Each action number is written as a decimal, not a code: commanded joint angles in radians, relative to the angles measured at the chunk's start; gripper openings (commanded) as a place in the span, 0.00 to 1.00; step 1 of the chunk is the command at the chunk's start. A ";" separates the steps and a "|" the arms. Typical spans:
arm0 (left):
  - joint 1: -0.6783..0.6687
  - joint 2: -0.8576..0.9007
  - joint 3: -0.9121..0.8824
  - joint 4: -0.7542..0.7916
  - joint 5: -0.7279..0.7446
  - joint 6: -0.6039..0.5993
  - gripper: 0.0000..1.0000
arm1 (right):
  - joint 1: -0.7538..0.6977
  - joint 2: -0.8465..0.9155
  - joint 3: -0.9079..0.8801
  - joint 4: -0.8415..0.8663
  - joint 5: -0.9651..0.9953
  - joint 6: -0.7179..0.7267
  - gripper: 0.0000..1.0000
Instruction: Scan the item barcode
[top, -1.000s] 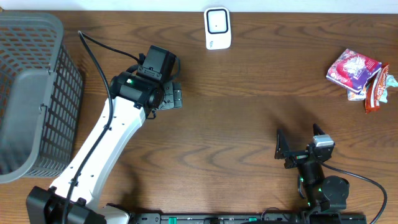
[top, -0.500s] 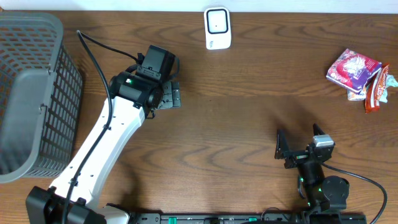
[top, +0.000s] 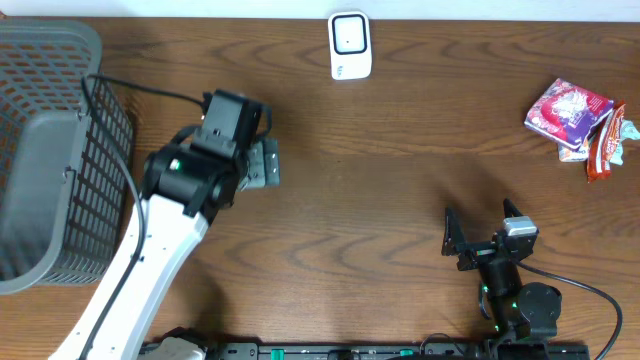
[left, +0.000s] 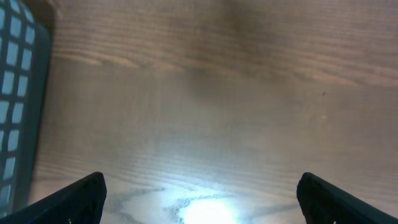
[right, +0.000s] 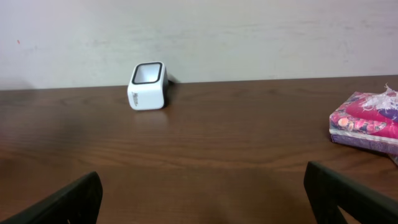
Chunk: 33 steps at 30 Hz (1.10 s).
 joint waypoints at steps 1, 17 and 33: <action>0.005 -0.076 -0.124 0.043 -0.013 0.019 0.98 | -0.005 -0.006 -0.002 -0.003 0.008 -0.013 0.99; 0.092 -0.628 -0.715 0.439 0.232 0.330 0.98 | -0.004 -0.005 -0.002 -0.003 0.008 -0.013 0.99; 0.301 -0.941 -0.852 0.441 0.256 0.261 0.98 | -0.004 -0.005 -0.002 -0.003 0.008 -0.013 0.99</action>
